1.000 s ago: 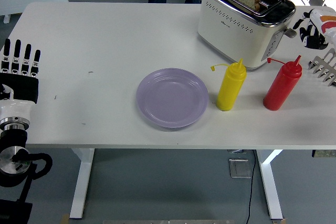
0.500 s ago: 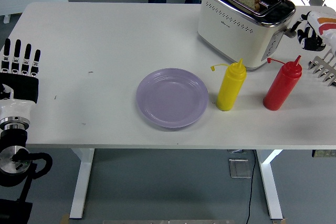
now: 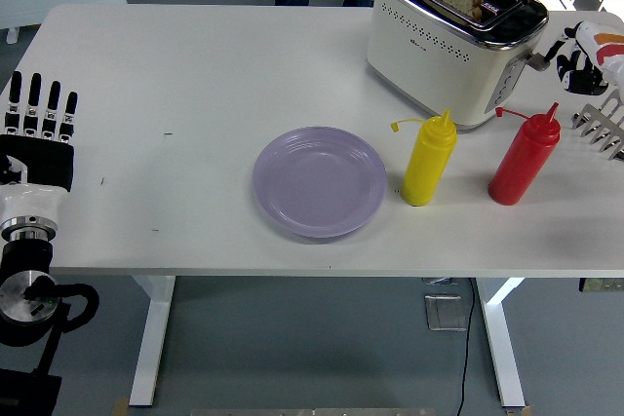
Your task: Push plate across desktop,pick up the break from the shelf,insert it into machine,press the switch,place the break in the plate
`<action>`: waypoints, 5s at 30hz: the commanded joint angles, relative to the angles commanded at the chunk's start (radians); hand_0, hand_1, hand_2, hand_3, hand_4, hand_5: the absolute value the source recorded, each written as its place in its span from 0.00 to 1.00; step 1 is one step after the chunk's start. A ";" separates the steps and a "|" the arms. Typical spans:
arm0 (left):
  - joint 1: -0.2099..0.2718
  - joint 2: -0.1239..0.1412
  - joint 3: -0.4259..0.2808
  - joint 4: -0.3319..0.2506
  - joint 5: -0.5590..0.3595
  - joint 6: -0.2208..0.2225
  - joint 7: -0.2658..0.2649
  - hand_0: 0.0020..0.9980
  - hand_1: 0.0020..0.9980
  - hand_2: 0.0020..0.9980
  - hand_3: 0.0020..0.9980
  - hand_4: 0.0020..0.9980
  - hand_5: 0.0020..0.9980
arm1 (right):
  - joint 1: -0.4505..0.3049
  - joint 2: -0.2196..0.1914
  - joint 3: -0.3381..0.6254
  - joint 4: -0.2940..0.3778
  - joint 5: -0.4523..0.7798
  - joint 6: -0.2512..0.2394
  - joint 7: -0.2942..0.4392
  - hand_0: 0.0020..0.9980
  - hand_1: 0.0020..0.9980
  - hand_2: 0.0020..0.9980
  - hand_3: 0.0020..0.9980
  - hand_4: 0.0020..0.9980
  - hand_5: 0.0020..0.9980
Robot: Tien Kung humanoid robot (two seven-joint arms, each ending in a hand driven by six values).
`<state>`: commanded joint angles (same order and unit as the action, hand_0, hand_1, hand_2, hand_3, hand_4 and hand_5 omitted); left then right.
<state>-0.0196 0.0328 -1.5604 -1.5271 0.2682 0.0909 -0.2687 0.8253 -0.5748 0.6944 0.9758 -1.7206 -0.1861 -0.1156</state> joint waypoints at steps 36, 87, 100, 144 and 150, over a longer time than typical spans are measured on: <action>0.002 -0.003 0.000 0.004 -0.001 0.002 -0.001 0.87 0.88 0.88 0.78 0.53 1.00 | 0.001 0.041 -0.050 -0.043 0.026 -0.002 0.010 0.24 0.18 0.25 0.53 0.37 0.00; -0.005 -0.001 -0.001 0.004 0.001 0.002 -0.003 0.87 0.88 0.88 0.78 0.53 1.00 | -0.042 -0.012 0.262 0.098 0.051 -0.034 -0.111 0.74 0.72 0.87 1.00 0.78 0.51; -0.004 -0.002 -0.004 0.003 0.001 0.001 -0.004 0.87 0.88 0.88 0.78 0.53 1.00 | 0.053 0.032 0.172 0.157 0.074 -0.111 -0.040 0.81 0.76 0.87 0.94 0.76 0.45; -0.003 0.004 -0.011 0.005 0.001 0.001 -0.006 0.87 0.88 0.88 0.79 0.53 1.00 | 0.421 0.384 -0.287 -0.381 0.212 -0.093 -0.043 0.48 0.52 0.52 0.66 0.67 0.28; -0.003 0.003 -0.010 0.005 0.001 0.000 -0.006 0.87 0.88 0.88 0.79 0.53 1.00 | 0.428 0.391 -0.318 -0.390 0.207 -0.097 -0.040 0.40 0.44 0.48 0.57 0.58 0.17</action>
<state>-0.0228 0.0361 -1.5704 -1.5217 0.2693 0.0912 -0.2748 1.2530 -0.1840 0.3769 0.5854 -1.5133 -0.2827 -0.1553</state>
